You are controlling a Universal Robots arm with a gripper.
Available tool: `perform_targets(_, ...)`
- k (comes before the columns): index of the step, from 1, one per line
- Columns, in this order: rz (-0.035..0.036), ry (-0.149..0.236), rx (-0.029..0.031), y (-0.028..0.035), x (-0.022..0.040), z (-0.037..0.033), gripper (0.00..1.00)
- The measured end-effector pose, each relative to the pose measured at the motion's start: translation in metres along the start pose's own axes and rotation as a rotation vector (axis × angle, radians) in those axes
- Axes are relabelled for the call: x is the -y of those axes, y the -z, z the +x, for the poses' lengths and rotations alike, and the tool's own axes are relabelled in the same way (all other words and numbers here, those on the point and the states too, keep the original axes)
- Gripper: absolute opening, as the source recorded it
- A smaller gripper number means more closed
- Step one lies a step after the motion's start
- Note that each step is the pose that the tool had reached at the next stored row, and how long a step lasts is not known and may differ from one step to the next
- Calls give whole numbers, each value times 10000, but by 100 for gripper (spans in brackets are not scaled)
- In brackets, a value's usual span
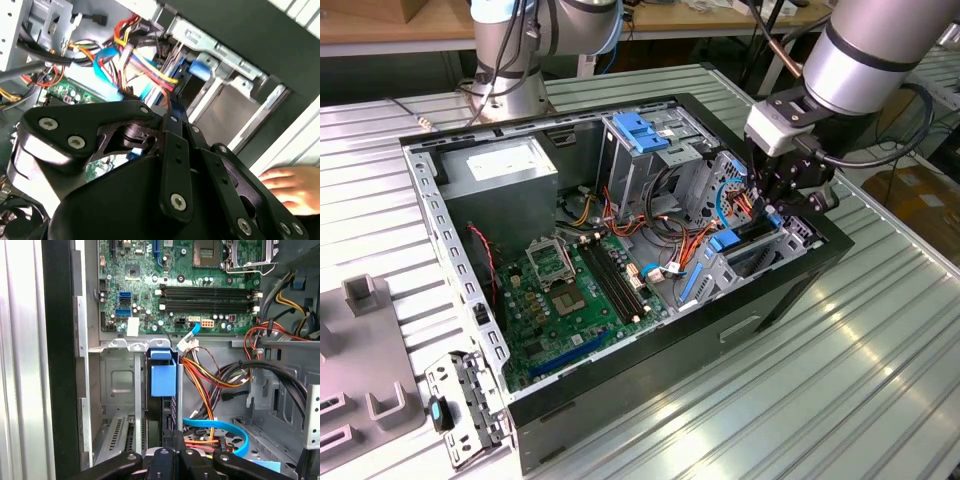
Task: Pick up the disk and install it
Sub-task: 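Insert the second disk wire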
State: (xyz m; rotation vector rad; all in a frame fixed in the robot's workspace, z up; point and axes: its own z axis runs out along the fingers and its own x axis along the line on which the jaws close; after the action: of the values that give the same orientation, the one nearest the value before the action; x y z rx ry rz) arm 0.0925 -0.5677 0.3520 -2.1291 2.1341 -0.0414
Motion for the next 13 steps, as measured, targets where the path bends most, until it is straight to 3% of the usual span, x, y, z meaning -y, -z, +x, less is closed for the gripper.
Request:
perform_targets(1,-79,-6,2,2,-1,0,11)
perform_targets(3,-321,-26,19,29,4,-2,11)
perform_targets(4,-381,-31,26,44,6,-3,11)
perform_targets(6,-429,-37,38,87,9,-7,11)
perform_targets(9,-454,-39,57,243,27,-18,11)
perform_targets(13,-487,-44,77,377,42,-42,11)
